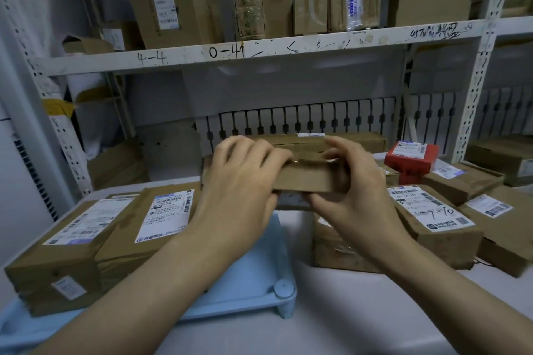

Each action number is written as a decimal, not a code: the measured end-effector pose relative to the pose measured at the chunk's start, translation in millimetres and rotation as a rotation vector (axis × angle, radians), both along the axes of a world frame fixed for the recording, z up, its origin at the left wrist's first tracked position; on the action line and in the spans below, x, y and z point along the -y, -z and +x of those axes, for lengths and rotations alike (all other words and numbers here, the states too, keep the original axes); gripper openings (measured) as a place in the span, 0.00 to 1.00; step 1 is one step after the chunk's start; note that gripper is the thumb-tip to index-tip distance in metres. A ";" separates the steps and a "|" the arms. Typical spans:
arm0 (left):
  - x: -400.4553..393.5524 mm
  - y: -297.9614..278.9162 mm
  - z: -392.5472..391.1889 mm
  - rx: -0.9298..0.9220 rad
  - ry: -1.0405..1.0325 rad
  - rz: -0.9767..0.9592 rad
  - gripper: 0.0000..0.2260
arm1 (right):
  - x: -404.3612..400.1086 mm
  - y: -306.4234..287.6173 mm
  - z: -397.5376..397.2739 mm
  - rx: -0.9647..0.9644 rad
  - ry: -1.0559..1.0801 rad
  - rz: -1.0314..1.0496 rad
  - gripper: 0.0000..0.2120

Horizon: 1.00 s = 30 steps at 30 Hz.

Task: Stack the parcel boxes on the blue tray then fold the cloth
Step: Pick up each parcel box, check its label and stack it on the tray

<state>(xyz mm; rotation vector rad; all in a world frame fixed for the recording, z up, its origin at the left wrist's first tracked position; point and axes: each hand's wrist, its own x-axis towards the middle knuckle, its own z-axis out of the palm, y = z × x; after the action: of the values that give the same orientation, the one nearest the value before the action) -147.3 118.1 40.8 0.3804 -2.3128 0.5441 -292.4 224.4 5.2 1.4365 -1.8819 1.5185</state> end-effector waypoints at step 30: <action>39.2 27.5 23.0 -0.387 0.371 0.318 0.17 | -11.5 -1.0 -25.2 1.437 -0.693 -0.296 0.18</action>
<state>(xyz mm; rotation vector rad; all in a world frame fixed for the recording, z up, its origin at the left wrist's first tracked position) -124.3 78.9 13.3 0.1749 -2.0194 -0.0789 -317.6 235.8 6.2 0.8198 -1.4557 3.6188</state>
